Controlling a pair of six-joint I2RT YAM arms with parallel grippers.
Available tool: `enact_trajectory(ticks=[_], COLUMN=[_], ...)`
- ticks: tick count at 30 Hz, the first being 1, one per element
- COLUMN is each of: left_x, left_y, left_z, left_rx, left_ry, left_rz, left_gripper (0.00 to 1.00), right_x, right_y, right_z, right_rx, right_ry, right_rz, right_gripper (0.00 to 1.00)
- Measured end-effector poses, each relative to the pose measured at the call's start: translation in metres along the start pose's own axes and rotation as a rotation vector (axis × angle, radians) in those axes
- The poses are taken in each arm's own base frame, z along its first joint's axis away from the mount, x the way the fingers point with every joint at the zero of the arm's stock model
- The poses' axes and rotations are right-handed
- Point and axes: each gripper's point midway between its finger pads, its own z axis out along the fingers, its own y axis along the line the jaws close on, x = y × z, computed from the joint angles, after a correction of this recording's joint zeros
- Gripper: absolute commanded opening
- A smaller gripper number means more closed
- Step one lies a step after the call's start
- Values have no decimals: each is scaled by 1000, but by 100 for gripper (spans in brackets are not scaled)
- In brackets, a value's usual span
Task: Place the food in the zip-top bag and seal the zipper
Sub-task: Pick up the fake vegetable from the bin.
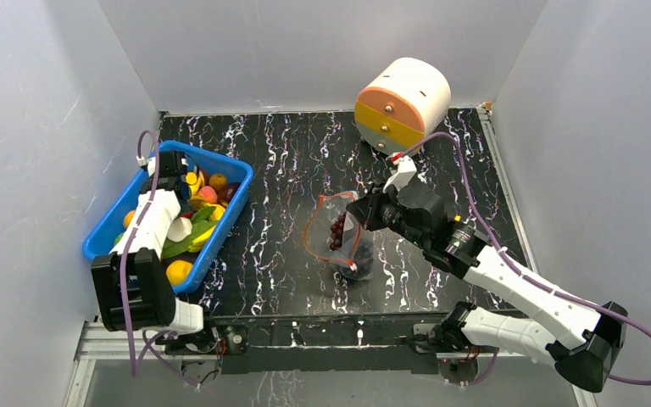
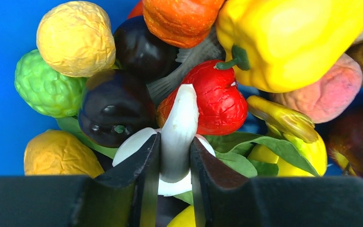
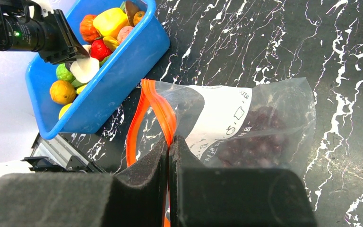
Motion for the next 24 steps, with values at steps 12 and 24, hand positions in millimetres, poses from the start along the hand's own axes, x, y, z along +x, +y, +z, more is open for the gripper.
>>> enact_trajectory(ticks=[12,24], left_x=[-3,-20], left_y=[-6,-8], left_z=[-31,-71], left_rx=[127,250], left_ry=[-38,-83], left_rz=[-76,-108], left_gripper=[17,18], right_x=[1,8], right_y=[0,-2], right_z=[0,0], right_rx=[-2,10], right_ry=[4,35], right_rz=[1,25], right_gripper=[0,0])
